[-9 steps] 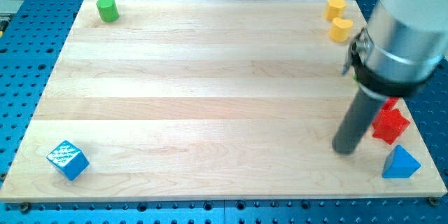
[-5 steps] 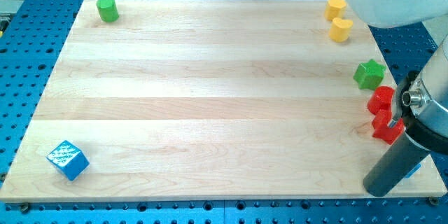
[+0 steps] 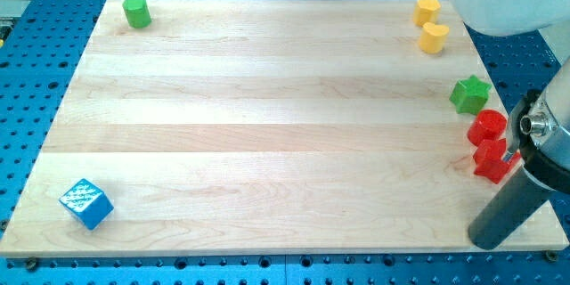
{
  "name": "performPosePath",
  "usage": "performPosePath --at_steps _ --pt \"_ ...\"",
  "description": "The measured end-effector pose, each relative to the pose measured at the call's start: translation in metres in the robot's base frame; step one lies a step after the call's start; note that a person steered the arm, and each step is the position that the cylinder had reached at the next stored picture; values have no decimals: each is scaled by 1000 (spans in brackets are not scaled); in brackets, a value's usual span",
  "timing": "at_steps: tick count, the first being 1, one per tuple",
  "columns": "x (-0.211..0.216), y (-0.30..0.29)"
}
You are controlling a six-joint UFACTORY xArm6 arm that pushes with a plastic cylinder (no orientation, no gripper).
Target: Slightly push the triangle below the red star
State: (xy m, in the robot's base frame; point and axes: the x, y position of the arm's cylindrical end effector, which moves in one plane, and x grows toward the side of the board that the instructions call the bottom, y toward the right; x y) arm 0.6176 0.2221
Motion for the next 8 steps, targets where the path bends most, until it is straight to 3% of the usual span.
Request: performPosePath --at_steps 1,2,8 --pt "0 50" --pt "0 54" --pt "-23 36"
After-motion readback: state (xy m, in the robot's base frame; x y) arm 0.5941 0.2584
